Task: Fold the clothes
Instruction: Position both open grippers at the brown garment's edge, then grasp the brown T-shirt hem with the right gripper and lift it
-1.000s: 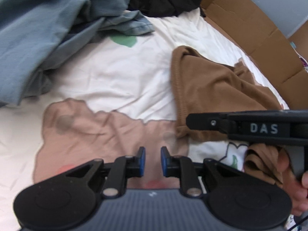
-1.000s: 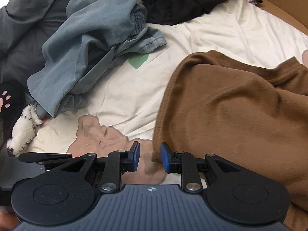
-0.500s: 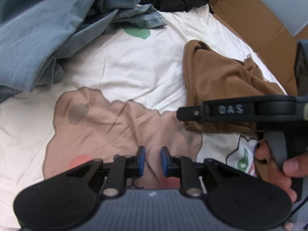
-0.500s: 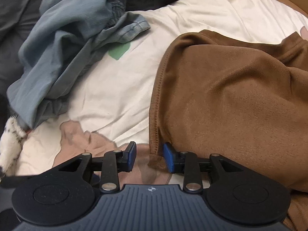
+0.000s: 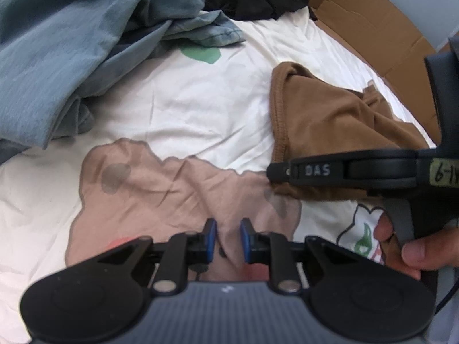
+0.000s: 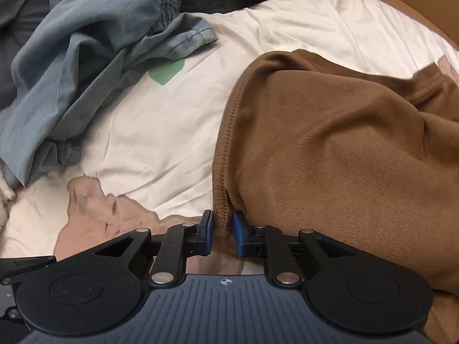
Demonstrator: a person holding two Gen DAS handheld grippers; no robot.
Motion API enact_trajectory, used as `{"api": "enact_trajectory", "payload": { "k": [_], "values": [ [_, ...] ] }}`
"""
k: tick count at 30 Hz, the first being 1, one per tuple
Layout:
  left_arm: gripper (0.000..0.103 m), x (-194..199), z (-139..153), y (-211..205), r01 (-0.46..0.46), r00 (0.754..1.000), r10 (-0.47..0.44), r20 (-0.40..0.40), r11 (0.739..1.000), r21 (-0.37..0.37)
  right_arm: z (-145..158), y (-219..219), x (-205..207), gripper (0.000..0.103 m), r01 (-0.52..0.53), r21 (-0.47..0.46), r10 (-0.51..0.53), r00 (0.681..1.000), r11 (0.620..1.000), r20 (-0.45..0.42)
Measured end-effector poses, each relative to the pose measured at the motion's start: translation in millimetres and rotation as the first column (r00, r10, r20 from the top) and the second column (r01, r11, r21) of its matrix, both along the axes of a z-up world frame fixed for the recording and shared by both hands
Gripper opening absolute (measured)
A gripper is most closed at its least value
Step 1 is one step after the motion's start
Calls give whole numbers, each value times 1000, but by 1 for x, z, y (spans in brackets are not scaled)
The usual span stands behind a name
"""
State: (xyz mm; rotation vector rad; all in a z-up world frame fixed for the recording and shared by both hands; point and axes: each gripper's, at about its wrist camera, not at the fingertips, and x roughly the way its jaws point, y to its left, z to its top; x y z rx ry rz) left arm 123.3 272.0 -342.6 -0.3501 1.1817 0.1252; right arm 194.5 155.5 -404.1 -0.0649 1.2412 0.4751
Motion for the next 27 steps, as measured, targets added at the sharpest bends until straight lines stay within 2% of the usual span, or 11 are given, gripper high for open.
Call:
{"api": "enact_trajectory", "payload": {
  "k": [3,5,7,9,11,12,13,18,22,27],
  "values": [
    [20,-1,-2,1,-6,1000,6,-9,1000,2,0,8,-5,25,-28,-39,29,999,999,27],
    [21,-3,-3,2,-21,1000,21,-18,1000,-2,1,11,-7,32,-41,-43,43,999,998,32],
    [22,-7,-5,3,-34,999,34,-25,999,-7,1,14,-10,43,-55,-44,56,998,998,38],
    [22,-10,-6,3,-38,999,38,-29,999,-4,0,17,-12,43,-65,-47,67,997,997,49],
    [23,-12,-7,2,-39,999,38,-33,999,-1,0,14,-13,37,-62,-40,65,996,997,59],
    [23,-12,-7,2,-30,999,30,-43,1000,0,1,12,-14,21,-66,-35,68,996,997,64],
    [23,-12,-7,2,-22,998,22,-52,1000,1,1,8,-12,11,-61,-25,62,997,998,55],
    [23,-10,-5,4,-21,999,21,-45,1000,10,7,-14,-4,5,-35,28,35,999,999,9],
    [23,-5,-3,3,-18,999,18,-39,1000,15,24,-31,-12,5,-59,26,58,998,998,40],
    [23,8,0,-1,-9,1000,10,-16,1000,14,47,-74,-12,5,-78,-6,79,995,997,68]
  ]
}}
